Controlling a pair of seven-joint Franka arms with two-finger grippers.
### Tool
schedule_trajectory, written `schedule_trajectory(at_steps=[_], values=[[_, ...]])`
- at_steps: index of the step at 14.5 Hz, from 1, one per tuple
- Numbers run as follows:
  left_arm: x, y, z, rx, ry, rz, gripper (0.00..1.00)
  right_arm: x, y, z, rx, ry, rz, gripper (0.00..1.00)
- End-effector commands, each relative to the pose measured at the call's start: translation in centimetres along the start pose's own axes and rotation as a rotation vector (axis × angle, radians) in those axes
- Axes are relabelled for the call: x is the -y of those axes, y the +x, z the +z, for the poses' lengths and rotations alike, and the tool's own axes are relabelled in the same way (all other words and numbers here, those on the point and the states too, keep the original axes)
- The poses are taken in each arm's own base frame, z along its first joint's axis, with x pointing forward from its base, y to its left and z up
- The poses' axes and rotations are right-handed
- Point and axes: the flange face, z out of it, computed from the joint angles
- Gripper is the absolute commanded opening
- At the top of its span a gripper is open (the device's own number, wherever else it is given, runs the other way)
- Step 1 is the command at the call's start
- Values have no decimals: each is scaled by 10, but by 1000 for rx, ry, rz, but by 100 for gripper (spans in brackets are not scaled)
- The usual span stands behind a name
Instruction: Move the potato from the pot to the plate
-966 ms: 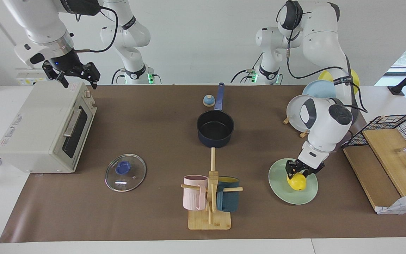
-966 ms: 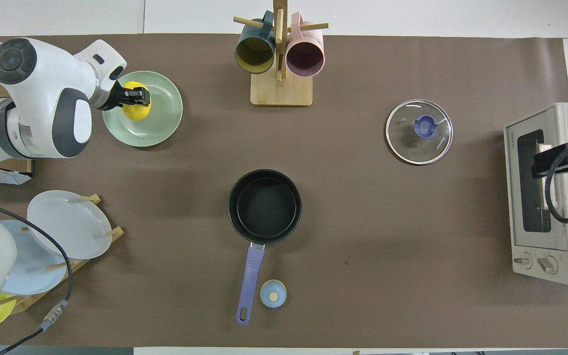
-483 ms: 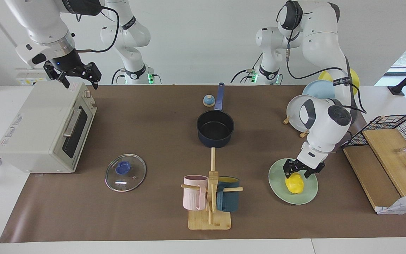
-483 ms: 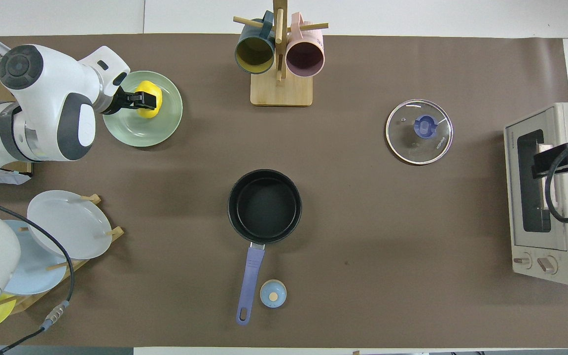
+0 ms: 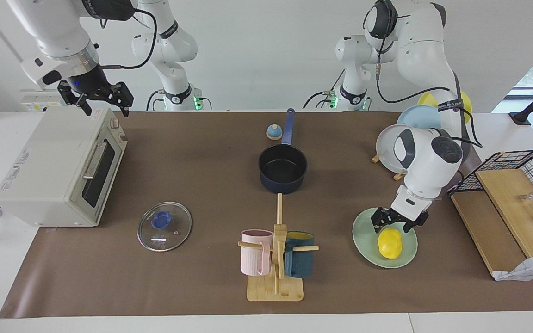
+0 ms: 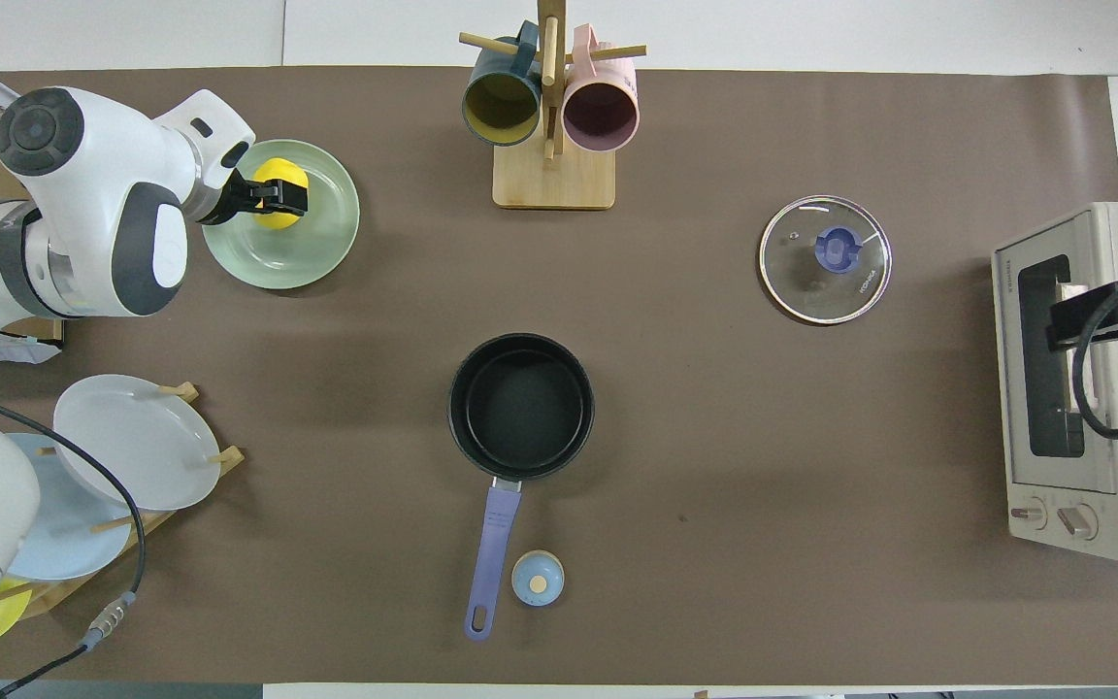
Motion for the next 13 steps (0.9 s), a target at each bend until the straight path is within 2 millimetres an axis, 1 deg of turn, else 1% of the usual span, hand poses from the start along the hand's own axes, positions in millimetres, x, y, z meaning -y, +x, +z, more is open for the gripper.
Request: schedule_trajectory(at_steps=[1,4,5,6,8,9,10,12,13], values=[[-2,-11,-61,40,7,17,100,-1,-2,1,-12,3,0,100],[-1,-20,-133,96,13,6,100,-1,-3,1,-14,3,0,100],[2,-26,-160,113,18,-1,100,-1,-3,1,-12,3,0,100],[2,-32,-179,123,22,-5,100,-1,-3,1,-12,3,0,100],[9,-50,-225,120,37,-60,100,-1,-3,0,-14,5,2,100],[14,-58,-244,116,39,-73,100,-1,-4,-1,-14,5,2,100],[21,-66,-256,135,44,-86,100,-1,-3,0,-12,5,2,100],[20,-89,-293,151,63,-83,100,-1,-4,-1,-14,4,0,100],[20,-99,-302,166,74,-81,100,-1,-3,0,-12,4,0,100]])
